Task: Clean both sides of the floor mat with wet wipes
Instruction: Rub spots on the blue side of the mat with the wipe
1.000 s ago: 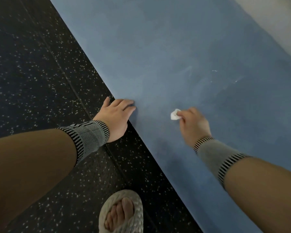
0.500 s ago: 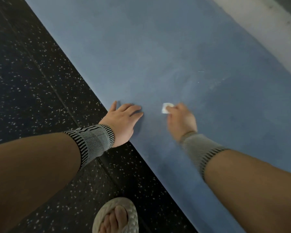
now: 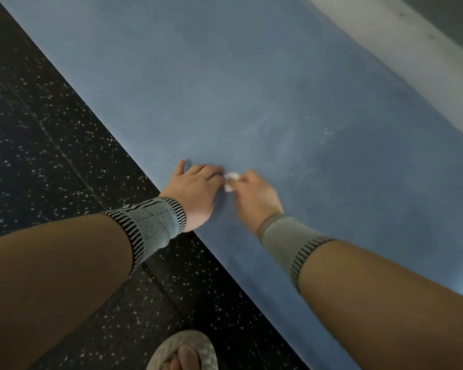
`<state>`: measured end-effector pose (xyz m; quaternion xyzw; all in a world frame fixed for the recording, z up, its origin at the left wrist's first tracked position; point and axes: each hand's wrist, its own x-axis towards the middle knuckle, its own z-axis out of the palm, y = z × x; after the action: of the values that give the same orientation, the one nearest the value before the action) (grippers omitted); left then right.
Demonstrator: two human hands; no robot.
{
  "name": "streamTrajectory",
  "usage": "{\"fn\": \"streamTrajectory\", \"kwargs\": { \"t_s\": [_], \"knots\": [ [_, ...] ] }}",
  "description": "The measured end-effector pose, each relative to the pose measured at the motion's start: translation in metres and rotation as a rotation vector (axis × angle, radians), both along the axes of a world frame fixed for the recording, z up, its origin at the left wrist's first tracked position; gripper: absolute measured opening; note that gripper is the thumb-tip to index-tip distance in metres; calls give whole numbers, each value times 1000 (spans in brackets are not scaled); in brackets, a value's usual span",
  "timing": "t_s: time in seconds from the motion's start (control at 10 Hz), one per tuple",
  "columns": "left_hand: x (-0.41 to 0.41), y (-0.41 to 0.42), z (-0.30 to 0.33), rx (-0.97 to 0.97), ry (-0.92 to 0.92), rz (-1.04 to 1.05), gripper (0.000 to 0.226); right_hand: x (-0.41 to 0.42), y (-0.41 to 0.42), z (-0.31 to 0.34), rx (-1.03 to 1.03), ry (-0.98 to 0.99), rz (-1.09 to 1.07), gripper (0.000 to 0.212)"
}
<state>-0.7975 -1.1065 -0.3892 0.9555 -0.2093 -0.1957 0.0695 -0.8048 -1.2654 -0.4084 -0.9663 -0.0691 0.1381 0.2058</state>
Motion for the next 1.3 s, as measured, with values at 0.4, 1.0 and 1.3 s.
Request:
{"fn": "streamTrajectory", "kwargs": {
  "t_s": [0.4, 1.0, 1.3],
  "knots": [
    [23, -26, -9, -19, -17, -16, 58, 14, -29, -1, -91, -84, -146, 31],
    [47, -55, -18, -109, -99, 28, 53, -8, -92, -1, -67, -80, -68, 36],
    [54, -83, -14, -31, -76, -61, 56, 28, -64, -3, -104, -62, -42, 31]
  ]
}}
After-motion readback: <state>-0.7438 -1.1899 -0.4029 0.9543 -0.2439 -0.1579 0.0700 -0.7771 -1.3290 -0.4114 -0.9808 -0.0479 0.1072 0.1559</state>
